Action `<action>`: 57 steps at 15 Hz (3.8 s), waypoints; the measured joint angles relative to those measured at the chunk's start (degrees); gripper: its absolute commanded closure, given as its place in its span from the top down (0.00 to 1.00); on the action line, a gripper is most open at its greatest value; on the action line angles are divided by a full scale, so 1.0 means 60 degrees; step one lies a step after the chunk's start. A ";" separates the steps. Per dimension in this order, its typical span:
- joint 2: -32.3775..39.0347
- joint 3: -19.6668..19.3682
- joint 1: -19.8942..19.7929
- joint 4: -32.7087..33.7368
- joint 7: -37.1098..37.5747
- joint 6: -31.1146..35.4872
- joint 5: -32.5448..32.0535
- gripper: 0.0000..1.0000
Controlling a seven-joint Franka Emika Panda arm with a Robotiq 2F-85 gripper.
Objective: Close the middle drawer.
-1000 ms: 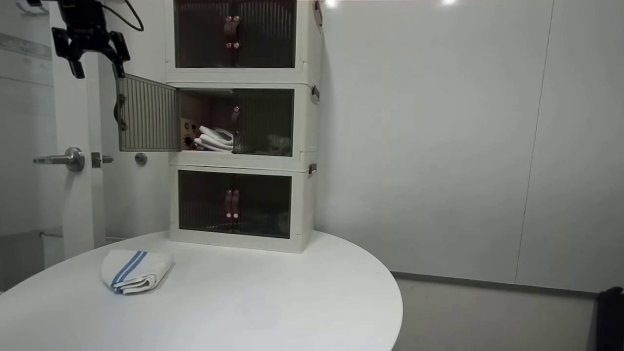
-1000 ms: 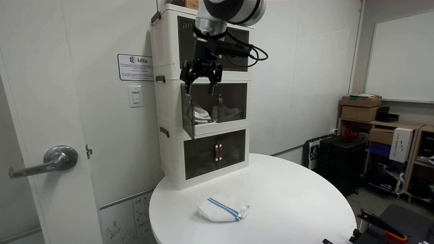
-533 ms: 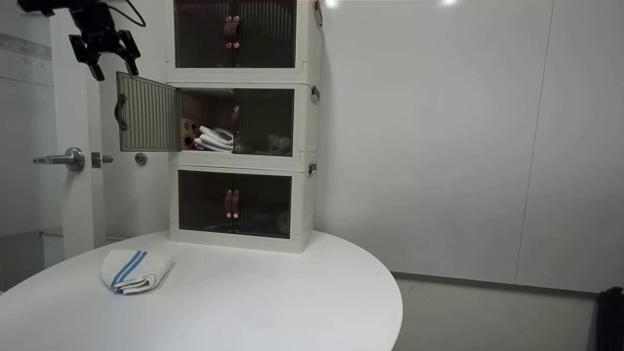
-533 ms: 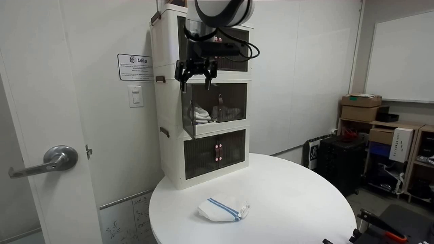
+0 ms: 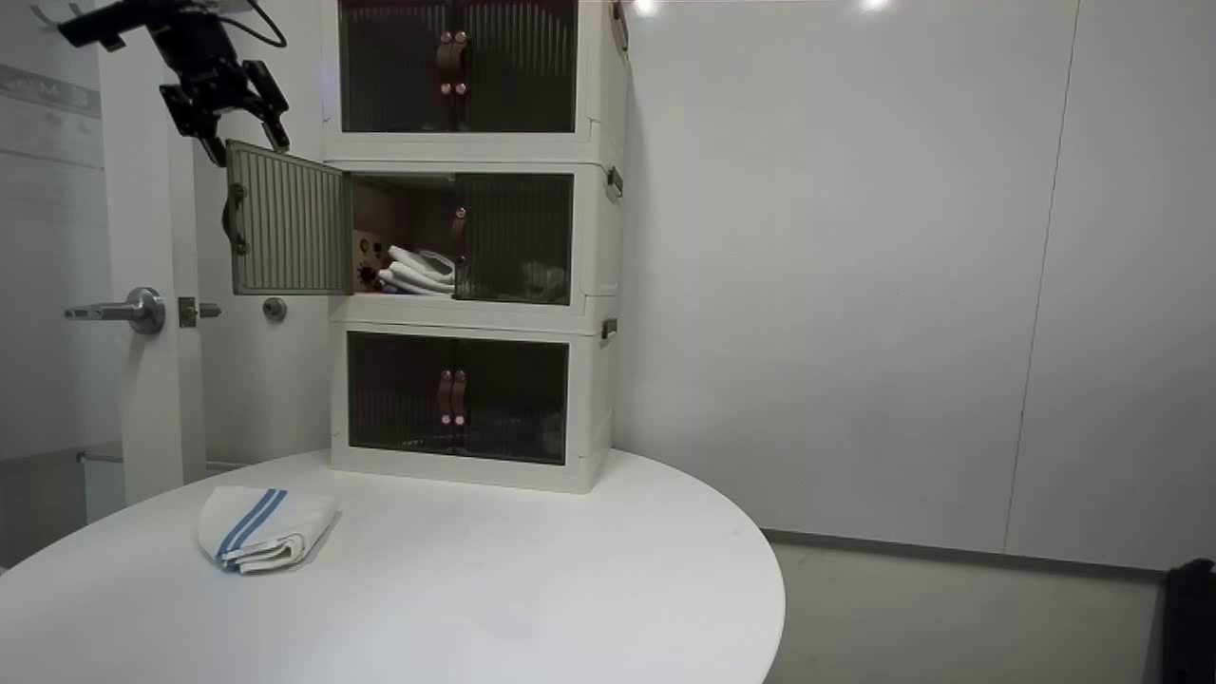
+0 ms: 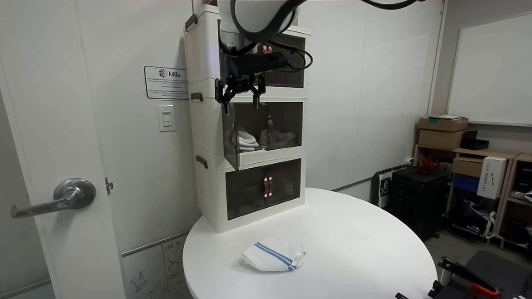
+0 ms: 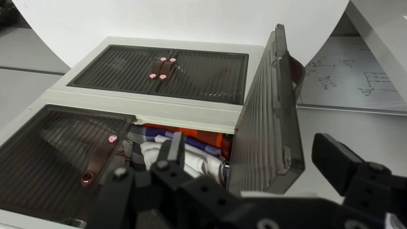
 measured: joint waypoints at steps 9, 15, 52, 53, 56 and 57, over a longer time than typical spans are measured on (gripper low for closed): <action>0.0149 -0.0343 0.0195 0.0310 0.0763 -0.0726 -0.0987 1.00; 0.0150 -0.0560 0.0183 0.0305 0.1320 -0.1236 -0.1643 1.00; 0.0009 -0.1148 -0.0259 0.0924 0.2777 -0.3586 -0.0896 1.00; 0.0008 -0.1080 -0.0228 0.0939 0.2730 -0.3377 -0.0907 1.00; 0.0011 -0.0927 -0.0209 0.0921 0.2332 -0.1958 -0.0783 1.00; 0.0016 -0.0919 -0.0217 0.0907 0.2108 -0.1422 -0.0692 1.00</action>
